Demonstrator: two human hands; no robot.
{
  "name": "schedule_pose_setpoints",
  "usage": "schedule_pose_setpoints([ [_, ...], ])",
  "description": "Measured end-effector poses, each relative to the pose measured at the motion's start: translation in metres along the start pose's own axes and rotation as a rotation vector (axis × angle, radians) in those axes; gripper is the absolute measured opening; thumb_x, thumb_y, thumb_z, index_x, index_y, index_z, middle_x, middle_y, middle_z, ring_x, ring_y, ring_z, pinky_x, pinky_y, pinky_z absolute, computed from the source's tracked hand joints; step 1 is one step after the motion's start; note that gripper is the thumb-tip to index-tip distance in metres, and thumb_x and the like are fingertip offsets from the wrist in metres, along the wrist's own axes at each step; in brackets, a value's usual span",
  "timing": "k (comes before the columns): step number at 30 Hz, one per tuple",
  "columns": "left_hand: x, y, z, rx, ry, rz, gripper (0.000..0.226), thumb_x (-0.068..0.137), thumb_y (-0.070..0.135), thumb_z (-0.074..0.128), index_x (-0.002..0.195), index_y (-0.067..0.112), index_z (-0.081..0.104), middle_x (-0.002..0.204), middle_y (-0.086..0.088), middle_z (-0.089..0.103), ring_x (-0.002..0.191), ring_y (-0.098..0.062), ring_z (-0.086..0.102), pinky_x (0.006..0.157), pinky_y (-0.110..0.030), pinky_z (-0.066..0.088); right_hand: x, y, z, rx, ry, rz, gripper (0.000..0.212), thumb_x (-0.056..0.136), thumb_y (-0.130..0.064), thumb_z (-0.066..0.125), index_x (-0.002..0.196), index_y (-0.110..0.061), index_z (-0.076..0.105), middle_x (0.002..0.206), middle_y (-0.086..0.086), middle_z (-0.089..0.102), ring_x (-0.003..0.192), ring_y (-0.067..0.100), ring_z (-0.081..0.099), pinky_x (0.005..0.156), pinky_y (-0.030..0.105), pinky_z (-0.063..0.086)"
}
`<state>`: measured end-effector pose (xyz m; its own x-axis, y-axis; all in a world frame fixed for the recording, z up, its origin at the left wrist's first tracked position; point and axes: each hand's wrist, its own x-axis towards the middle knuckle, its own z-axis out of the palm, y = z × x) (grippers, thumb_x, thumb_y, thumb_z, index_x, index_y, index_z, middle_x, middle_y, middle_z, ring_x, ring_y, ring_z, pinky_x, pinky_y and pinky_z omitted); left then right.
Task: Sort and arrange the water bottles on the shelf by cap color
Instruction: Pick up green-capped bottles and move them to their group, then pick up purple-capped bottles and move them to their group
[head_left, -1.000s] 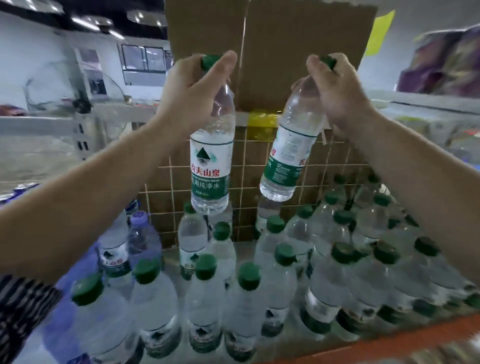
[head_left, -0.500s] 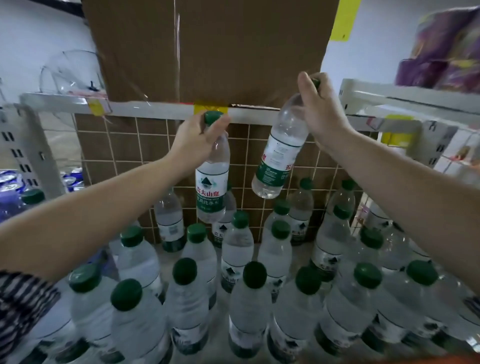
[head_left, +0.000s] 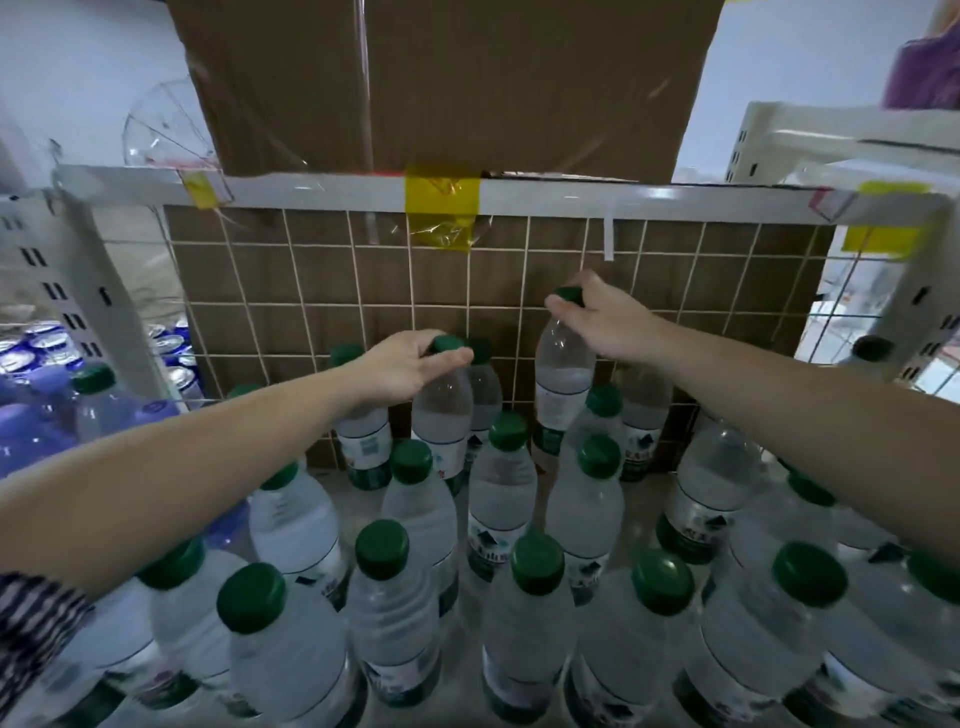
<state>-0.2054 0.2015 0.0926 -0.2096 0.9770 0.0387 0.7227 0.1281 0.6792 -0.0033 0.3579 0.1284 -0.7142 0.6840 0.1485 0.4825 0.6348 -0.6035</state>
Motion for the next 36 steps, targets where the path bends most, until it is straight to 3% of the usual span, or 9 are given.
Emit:
schedule_pose_setpoints([
  [4,0.000,-0.015,-0.002,0.003,-0.160,-0.085,0.023,0.090,0.059,0.053,0.097,0.039,0.061,0.091,0.019,0.065,0.083,-0.003,0.062,0.069,-0.022,0.044,0.004,0.011,0.008,-0.083,-0.059,0.029,0.058,0.101,-0.046,0.042,0.144,-0.008,0.033,0.088,-0.005,0.054,0.073,0.005,0.054,0.056,0.021,0.038],
  [8,-0.001,-0.021,-0.008,-0.029,-0.201,-0.143,0.029,0.088,0.060,0.054,0.102,0.035,0.062,0.100,0.011,0.067,0.094,-0.011,0.065,0.071,-0.022,0.051,0.003,0.019,0.018,-0.143,-0.122,0.059,0.060,0.100,-0.047,0.045,0.143,-0.008,0.034,0.096,0.003,0.062,0.075,0.011,0.060,0.057,0.024,0.045],
  [12,-0.004,-0.021,-0.014,0.036,-0.162,-0.152,0.022,0.095,0.047,0.054,0.105,0.030,0.063,0.106,0.001,0.063,0.090,-0.013,0.064,0.060,-0.017,0.052,0.004,0.028,0.024,-0.185,-0.190,0.090,0.060,0.099,-0.047,0.048,0.144,-0.010,0.036,0.131,0.012,0.055,0.098,0.016,0.054,0.077,0.028,0.043],
  [18,-0.014,-0.011,-0.015,0.349,-0.119,-0.116,0.045,0.094,0.057,0.048,0.117,0.019,0.057,0.103,0.001,0.061,0.085,-0.017,0.062,0.074,-0.033,0.055,0.005,0.030,0.022,-0.213,-0.193,0.059,0.061,0.097,-0.048,0.051,0.144,-0.012,0.040,0.143,0.012,0.049,0.123,0.025,0.051,0.086,0.028,0.039],
  [20,-0.020,-0.004,-0.019,0.428,-0.120,-0.090,0.048,0.094,0.058,0.047,0.121,0.019,0.055,0.103,0.003,0.062,0.081,-0.013,0.061,0.067,-0.028,0.048,0.003,0.026,0.021,-0.259,-0.172,0.004,0.057,0.098,-0.047,0.049,0.142,-0.012,0.044,0.140,0.012,0.052,0.121,0.025,0.053,0.085,0.028,0.039],
  [23,-0.030,0.004,-0.028,0.552,-0.097,-0.046,0.056,0.096,0.055,0.046,0.136,0.016,0.050,0.123,-0.002,0.058,0.096,-0.013,0.051,0.080,-0.028,0.039,-0.007,0.012,0.017,-0.348,-0.085,-0.109,0.046,0.099,-0.043,0.049,0.133,-0.012,0.053,0.122,0.012,0.063,0.102,0.023,0.061,0.080,0.032,0.048],
  [26,-0.044,0.010,-0.038,0.555,-0.037,-0.019,0.049,0.097,0.050,0.049,0.132,0.016,0.054,0.121,-0.004,0.060,0.100,-0.015,0.052,0.086,-0.033,0.043,-0.017,-0.009,0.016,-0.370,0.009,-0.241,0.038,0.099,-0.041,0.049,0.123,-0.013,0.060,0.109,0.009,0.067,0.090,0.022,0.065,0.082,0.040,0.055],
  [32,-0.085,0.015,-0.070,0.531,0.143,0.060,0.035,0.094,0.047,0.055,0.117,0.022,0.064,0.107,0.006,0.067,0.095,-0.009,0.062,0.088,-0.034,0.052,-0.031,-0.068,0.023,-0.294,-0.007,-0.440,0.029,0.099,-0.037,0.050,0.113,-0.018,0.067,0.094,-0.007,0.065,0.064,-0.009,0.054,0.055,0.008,0.038],
  [36,-0.113,0.003,-0.095,0.499,0.297,0.077,0.028,0.092,0.046,0.059,0.110,0.026,0.068,0.098,0.010,0.070,0.088,-0.004,0.064,0.084,-0.030,0.054,-0.039,-0.107,0.037,-0.226,-0.013,-0.510,0.032,0.099,-0.039,0.049,0.115,-0.018,0.067,0.105,-0.004,0.068,0.082,0.000,0.060,0.066,0.007,0.043],
])
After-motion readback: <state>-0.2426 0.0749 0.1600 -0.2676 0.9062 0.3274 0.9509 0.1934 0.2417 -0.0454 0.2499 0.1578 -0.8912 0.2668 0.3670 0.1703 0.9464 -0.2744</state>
